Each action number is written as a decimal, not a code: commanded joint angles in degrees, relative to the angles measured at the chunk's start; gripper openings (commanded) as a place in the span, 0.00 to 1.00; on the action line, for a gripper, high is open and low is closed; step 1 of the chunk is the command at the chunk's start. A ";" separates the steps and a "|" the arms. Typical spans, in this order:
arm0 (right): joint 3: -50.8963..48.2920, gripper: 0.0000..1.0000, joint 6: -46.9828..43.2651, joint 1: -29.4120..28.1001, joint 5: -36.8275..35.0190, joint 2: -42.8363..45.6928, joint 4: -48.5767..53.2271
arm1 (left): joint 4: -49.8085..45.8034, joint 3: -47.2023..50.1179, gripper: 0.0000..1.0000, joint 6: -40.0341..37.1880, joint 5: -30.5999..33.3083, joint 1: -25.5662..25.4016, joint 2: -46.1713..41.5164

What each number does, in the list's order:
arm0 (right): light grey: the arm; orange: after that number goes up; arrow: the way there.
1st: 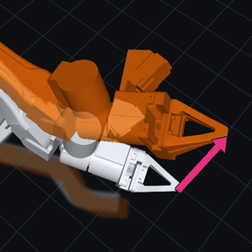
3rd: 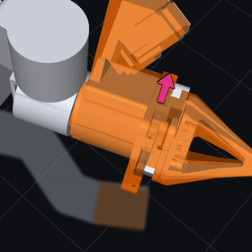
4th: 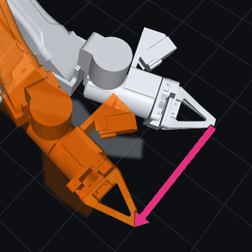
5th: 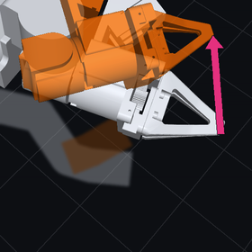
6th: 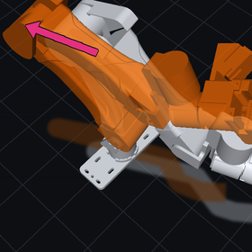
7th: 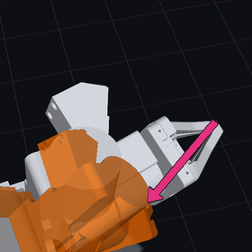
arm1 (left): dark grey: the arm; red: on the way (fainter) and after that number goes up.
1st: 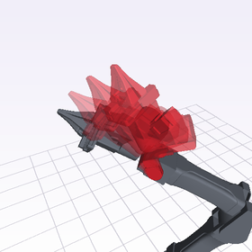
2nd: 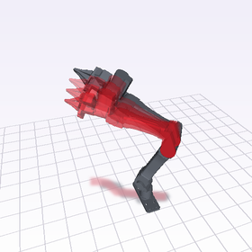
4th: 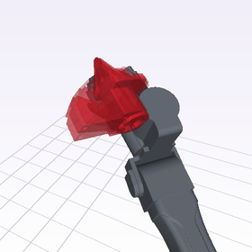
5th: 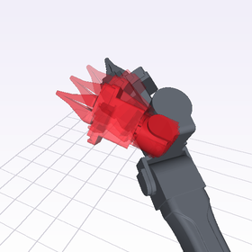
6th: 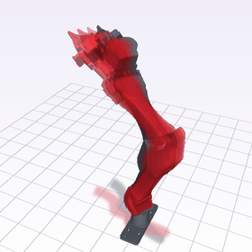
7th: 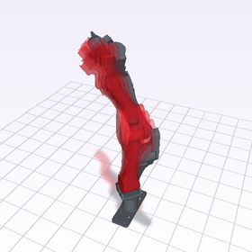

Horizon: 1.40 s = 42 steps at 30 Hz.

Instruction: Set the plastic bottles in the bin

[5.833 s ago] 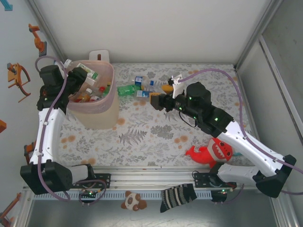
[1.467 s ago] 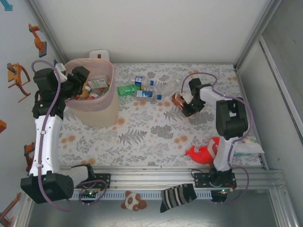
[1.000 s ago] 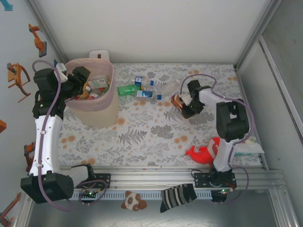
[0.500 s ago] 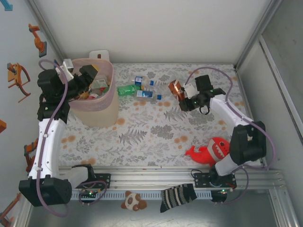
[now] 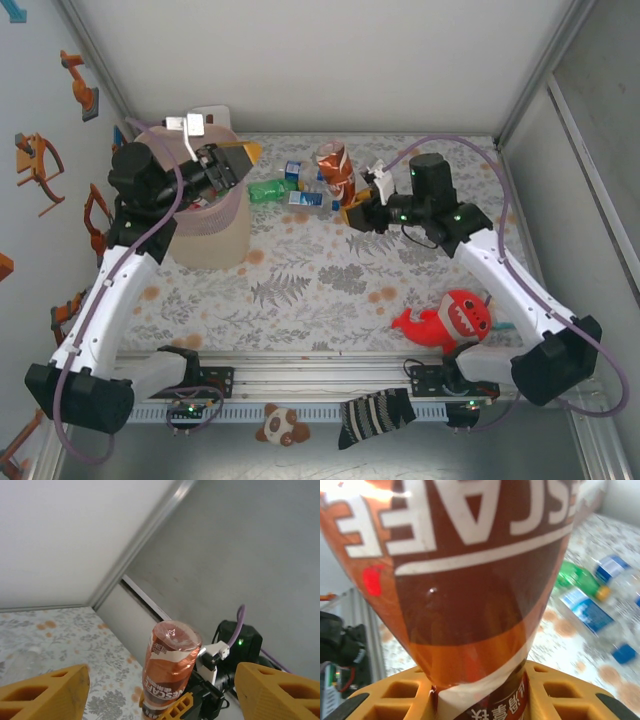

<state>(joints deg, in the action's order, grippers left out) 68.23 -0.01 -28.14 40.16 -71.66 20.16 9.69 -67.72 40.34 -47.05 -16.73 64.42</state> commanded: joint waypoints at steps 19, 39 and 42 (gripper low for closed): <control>9.44 0.26 10.40 -12.85 8.75 2.40 -14.98 | -1.14 -9.85 0.86 -25.22 -8.48 -17.67 3.03; 11.36 0.26 7.71 -15.63 7.83 0.65 -11.36 | -1.08 -10.27 0.68 -28.82 -8.03 -20.14 2.58; 11.58 0.26 7.07 -15.80 7.32 0.63 -10.60 | -1.49 -10.65 0.63 -28.56 -7.50 -20.11 2.69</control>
<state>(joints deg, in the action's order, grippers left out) 77.67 8.80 -43.33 47.09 -70.83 9.21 7.73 -76.51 12.71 -54.48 -36.51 67.48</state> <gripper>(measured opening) 0.366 0.632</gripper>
